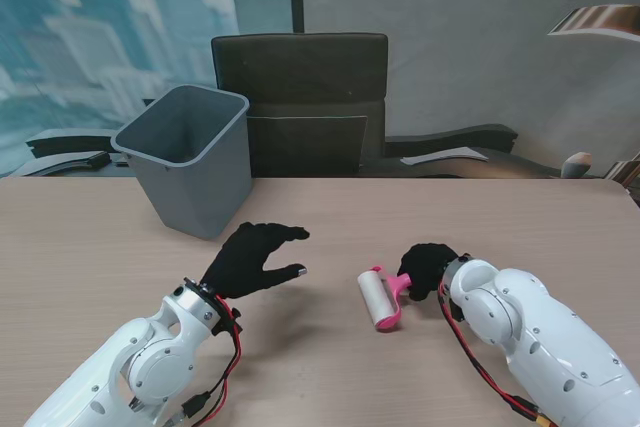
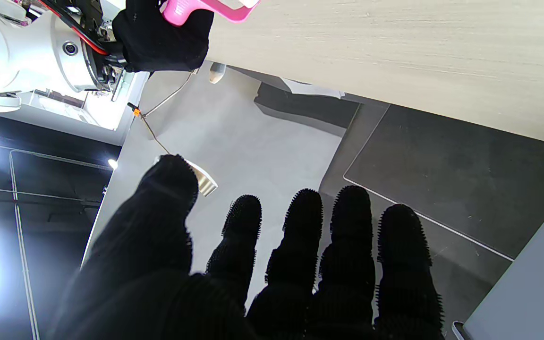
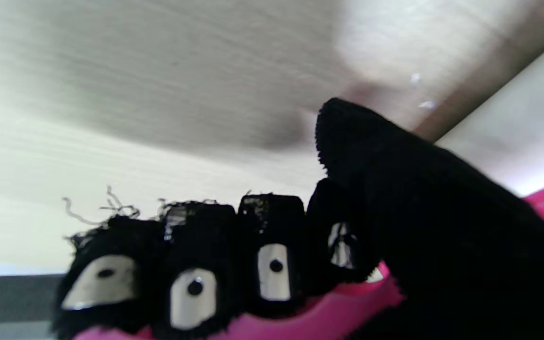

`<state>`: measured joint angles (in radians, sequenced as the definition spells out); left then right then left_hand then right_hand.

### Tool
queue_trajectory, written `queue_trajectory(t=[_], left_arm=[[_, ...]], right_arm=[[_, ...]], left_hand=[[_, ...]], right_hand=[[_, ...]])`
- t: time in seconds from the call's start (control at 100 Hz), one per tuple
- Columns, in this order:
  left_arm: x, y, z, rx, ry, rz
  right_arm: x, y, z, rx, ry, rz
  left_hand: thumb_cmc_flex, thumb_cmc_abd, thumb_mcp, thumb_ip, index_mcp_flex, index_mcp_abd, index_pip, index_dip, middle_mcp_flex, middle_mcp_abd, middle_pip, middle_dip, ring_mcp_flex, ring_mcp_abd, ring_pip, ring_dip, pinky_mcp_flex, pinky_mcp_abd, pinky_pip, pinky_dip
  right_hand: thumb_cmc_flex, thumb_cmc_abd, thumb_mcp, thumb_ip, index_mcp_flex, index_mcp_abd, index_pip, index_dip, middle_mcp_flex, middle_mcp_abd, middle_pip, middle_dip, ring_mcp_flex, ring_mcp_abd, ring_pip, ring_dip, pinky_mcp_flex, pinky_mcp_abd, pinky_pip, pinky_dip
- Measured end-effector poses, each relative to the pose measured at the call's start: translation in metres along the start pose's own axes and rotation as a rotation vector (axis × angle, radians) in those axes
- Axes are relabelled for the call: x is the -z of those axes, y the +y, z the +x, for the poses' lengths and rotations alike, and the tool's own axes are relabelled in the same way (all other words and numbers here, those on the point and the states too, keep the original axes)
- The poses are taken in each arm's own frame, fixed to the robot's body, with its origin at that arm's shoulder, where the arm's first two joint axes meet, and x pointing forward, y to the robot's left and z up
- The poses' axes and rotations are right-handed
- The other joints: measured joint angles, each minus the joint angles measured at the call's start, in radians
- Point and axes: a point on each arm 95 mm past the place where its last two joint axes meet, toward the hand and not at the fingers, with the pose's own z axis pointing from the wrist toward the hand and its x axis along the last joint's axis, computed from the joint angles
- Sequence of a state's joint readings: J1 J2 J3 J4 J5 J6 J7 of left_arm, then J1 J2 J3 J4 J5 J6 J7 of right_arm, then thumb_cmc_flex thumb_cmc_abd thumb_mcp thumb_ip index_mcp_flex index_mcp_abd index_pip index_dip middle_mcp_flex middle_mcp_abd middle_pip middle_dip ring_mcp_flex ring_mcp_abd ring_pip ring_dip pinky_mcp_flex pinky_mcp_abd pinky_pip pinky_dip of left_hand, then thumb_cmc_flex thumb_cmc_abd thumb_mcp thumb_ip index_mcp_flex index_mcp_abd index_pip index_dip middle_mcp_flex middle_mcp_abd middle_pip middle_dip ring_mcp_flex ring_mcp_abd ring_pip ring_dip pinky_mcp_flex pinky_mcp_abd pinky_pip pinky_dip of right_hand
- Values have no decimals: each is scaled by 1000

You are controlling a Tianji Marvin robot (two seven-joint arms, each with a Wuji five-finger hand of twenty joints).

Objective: Replace a lint-roller refill

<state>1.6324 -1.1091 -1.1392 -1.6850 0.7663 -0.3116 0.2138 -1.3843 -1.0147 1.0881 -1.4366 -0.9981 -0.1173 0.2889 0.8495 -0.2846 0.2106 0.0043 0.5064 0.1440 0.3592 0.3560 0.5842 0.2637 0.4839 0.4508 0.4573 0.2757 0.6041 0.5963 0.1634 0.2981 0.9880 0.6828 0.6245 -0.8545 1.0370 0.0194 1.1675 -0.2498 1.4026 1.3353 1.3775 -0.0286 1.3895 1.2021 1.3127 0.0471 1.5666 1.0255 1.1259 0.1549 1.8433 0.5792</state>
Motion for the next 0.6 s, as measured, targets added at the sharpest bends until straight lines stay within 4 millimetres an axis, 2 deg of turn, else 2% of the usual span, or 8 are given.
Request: queue_trajectory(t=[0.22,0.6], left_arm=[[0,0,0,0,-4,-1],[7,-4,-7,-20,-43,15]], right_arm=[[5,-3,-20,102,-49,-16],[33,-11,-76,229,-224,-13]], left_hand=[[0,0,0,0,0,0,0,0,0,0,0,0,0,0,0,0,0,0,0,0],[0,0,0,0,0,0,0,0,0,0,0,0,0,0,0,0,0,0,0,0]], right_hand=[[0,0,0,0,0,0,0,3,0,0,0,1,0,-1,2,0,0,0,0,-2],[0,0,0,-4,0,0,0,11,0,0,0,12,0,-1,6,0,0,0,-6,-13]])
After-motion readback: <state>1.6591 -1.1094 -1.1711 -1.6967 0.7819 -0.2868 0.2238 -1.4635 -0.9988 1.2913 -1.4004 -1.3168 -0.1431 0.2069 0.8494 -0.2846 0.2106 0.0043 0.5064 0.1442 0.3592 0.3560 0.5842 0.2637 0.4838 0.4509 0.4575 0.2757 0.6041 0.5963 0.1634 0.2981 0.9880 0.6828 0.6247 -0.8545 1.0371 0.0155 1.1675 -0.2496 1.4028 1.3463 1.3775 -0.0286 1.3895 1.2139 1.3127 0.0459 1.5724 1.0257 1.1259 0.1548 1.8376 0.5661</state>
